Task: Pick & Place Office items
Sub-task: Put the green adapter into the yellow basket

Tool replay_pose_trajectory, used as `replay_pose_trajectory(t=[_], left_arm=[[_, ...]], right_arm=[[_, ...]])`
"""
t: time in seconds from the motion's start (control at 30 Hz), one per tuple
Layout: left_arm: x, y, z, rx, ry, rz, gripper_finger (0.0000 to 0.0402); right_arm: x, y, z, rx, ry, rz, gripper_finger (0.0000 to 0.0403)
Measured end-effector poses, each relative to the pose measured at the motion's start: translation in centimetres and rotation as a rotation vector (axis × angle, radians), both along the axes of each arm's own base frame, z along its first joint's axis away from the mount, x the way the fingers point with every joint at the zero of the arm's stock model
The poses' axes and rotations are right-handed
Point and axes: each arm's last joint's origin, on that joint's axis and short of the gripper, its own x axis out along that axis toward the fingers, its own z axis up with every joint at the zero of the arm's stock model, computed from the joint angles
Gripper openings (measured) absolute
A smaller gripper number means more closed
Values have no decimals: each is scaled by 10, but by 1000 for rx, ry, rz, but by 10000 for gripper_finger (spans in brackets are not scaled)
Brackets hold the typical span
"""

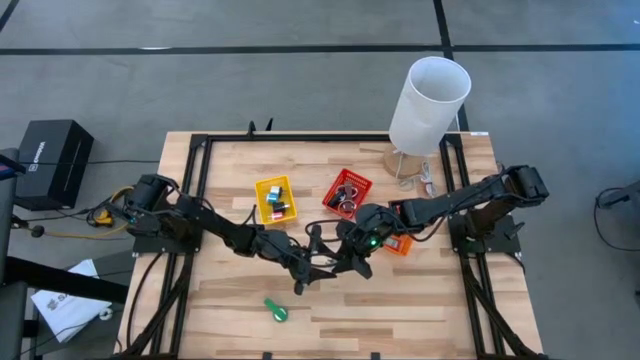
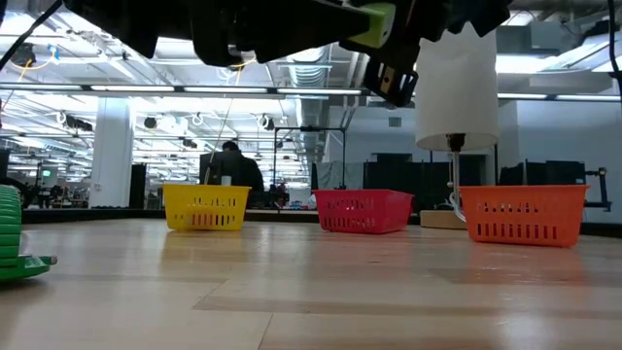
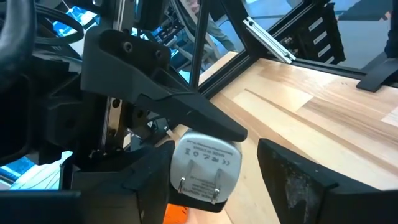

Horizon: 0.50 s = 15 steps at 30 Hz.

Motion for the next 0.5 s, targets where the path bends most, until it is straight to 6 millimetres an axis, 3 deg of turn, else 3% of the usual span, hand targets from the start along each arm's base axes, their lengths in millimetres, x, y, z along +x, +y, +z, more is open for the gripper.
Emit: replay_pose_trajectory(t=[0.5], left_arm=[[4,11,3,-7,-30,29,147]], right_arm=[[2,-7,1,-1,-12,-21,135]])
